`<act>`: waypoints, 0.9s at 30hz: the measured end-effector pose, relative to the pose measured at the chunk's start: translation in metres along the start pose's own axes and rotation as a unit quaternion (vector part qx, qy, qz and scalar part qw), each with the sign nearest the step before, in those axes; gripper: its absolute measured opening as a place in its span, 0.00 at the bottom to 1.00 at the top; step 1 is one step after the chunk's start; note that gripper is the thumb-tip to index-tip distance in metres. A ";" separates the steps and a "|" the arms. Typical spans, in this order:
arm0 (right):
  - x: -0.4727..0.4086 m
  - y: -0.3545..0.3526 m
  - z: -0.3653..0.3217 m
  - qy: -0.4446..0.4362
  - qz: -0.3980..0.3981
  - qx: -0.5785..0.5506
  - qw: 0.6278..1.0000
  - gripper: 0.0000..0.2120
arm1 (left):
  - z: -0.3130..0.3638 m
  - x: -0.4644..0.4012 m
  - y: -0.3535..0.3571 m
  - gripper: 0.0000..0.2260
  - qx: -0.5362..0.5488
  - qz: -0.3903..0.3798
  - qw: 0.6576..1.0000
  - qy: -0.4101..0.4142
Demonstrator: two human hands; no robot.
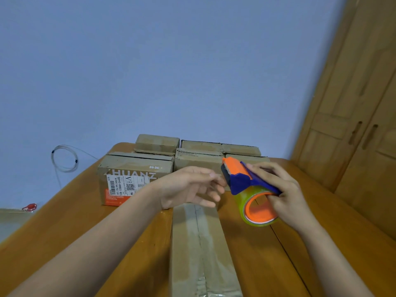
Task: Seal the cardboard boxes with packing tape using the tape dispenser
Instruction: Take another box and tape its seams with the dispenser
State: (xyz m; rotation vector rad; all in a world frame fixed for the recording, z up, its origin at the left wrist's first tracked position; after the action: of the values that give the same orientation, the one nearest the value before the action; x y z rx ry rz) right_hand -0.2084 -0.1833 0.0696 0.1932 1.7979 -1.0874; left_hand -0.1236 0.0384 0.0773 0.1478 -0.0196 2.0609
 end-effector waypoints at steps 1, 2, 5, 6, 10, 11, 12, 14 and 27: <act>-0.002 -0.001 0.000 -0.006 -0.006 0.002 1.000 0.41 | 0.001 0.001 -0.001 0.09 0.008 -0.010 1.000 -0.006; -0.003 -0.002 0.000 -0.010 -0.012 0.004 1.000 0.42 | 0.001 0.001 -0.003 0.10 0.021 -0.020 1.000 -0.012; -0.007 -0.006 0.002 -0.018 -0.024 0.012 0.999 0.45 | 0.002 -0.001 -0.003 0.14 0.037 -0.014 0.999 -0.030; -0.007 -0.007 0.002 -0.020 -0.027 0.016 0.999 0.46 | 0.002 -0.002 -0.002 0.15 0.024 0.006 0.999 -0.034; -0.010 -0.012 0.002 -0.034 -0.046 0.048 0.997 0.46 | 0.003 -0.002 0.002 0.10 -0.035 0.051 0.998 -0.022; -0.011 -0.013 0.001 -0.034 -0.053 0.054 0.997 0.45 | 0.004 -0.001 0.002 0.09 -0.041 0.057 0.997 -0.027; -0.012 -0.014 0.000 -0.036 -0.060 0.063 0.996 0.44 | 0.005 -0.001 0.002 0.09 -0.047 0.065 0.996 -0.036; -0.016 -0.015 -0.002 -0.054 -0.077 0.092 0.991 0.40 | 0.010 -0.001 0.002 0.09 -0.061 0.091 0.992 -0.062; -0.051 -0.005 0.007 -0.165 -0.199 0.220 0.941 0.40 | 0.009 0.000 -0.015 0.08 -0.083 0.221 0.962 -0.140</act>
State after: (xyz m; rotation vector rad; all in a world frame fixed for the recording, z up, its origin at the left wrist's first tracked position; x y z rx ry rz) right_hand -0.1809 -0.1754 0.1130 -0.0919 1.3007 -1.6993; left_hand -0.1092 0.0450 0.0855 0.3552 -0.4346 2.4539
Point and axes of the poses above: each hand's wrist, its own x-axis away from the middle knuckle, its own y-axis out of the palm, z = x × y, the point moved 2 cm from there along -x, towards the middle knuckle, and after that the axes turned 10 degrees about -y, right-handed, at the moved point
